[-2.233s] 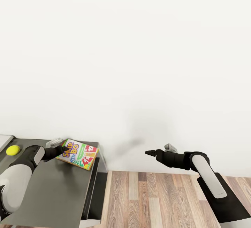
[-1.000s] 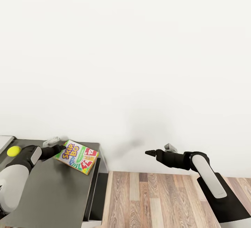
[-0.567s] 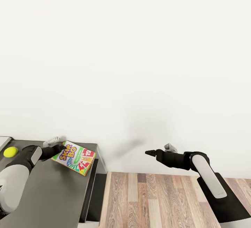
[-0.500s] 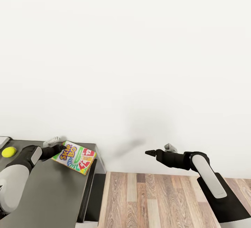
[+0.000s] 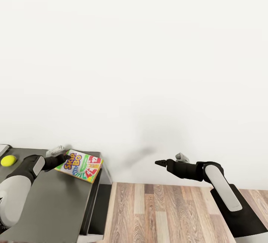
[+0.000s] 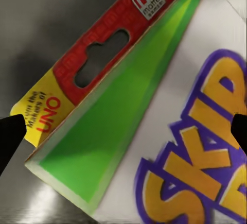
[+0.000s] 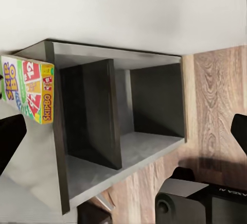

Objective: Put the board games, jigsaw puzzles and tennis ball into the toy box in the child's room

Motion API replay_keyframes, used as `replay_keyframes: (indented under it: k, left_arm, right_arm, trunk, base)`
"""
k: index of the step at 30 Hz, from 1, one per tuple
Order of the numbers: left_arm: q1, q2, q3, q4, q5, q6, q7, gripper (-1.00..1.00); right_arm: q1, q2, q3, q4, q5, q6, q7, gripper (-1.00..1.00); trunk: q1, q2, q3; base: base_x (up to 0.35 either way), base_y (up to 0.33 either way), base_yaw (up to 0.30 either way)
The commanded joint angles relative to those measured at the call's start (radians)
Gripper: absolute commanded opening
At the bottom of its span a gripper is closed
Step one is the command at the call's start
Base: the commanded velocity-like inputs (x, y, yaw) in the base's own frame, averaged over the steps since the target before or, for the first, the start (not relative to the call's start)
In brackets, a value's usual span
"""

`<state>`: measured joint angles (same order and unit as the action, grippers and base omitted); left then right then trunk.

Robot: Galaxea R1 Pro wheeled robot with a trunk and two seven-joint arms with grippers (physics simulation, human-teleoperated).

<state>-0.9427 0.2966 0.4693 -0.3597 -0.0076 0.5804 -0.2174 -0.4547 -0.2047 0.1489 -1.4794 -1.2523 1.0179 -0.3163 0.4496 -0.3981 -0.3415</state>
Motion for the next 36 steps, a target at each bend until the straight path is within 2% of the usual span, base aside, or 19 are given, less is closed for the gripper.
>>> replay_keyframes:
  k: [1, 36]
  left_arm:
    - [0.000, -0.001, 0.006, -0.001, 0.000, 0.007, -0.004, 1.00]
    - [-0.001, -0.001, 0.007, -0.001, 0.000, 0.007, -0.004, 1.00]
  right_arm:
    - [-0.001, -0.001, 0.001, -0.001, -0.010, 0.001, -0.010, 1.00]
    - [-0.001, -0.001, 0.001, -0.001, -0.010, 0.000, -0.010, 1.00]
  trunk:
    - [0.000, -0.002, -0.002]
    - [0.000, -0.002, -0.002]
  base:
    - [-0.081, -0.079, 0.000]
    - [-0.004, -0.052, 0.000]
